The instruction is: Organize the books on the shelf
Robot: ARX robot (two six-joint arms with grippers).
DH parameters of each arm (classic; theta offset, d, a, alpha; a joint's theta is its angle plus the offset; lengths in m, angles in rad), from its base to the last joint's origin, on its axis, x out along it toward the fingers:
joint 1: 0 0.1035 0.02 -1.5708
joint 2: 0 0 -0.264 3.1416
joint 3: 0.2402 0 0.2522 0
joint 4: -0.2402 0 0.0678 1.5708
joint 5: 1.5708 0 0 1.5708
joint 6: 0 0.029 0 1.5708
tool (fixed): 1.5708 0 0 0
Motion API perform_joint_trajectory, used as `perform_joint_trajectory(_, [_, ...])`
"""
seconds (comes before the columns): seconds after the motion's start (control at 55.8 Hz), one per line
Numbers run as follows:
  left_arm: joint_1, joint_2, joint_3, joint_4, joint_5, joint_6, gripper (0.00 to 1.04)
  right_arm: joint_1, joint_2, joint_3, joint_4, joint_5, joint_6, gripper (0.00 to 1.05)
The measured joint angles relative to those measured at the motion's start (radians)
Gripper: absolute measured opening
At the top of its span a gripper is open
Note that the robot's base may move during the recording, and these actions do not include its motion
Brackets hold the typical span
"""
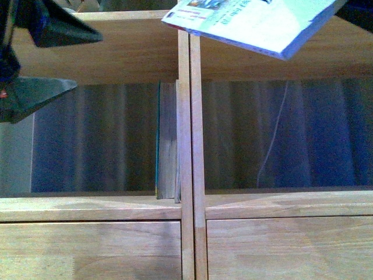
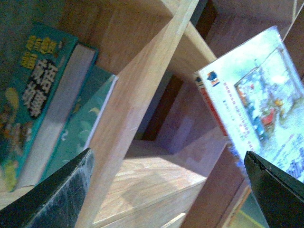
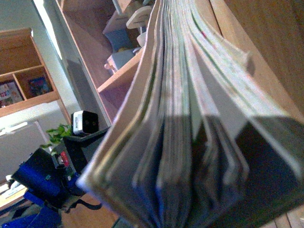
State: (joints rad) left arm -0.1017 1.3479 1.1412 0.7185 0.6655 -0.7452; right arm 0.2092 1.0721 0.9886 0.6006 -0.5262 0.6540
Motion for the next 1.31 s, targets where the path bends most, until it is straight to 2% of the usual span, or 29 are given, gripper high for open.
perform_joint_trajectory(0.304, [-0.096, 0.006, 0.003, 0.179, 0.014, -0.270, 0.97, 0.125, 0.055, 0.029, 0.028, 0.021, 0.006, 0.07])
perform_joint_trajectory(0.788, [-0.168, 0.018, -0.026, 0.237, -0.029, -0.325, 0.97, 0.241, 0.088, 0.039, 0.061, 0.008, 0.064, 0.07])
perform_joint_trajectory(1.11, [-0.195, -0.117, -0.159, 0.266, -0.007, -0.326, 0.97, 0.243, 0.142, 0.093, 0.079, 0.010, 0.099, 0.07])
perform_joint_trajectory(1.307, [-0.153, -0.215, -0.210, 0.225, -0.012, -0.323, 0.72, 0.229, 0.147, 0.102, 0.088, -0.019, 0.147, 0.07])
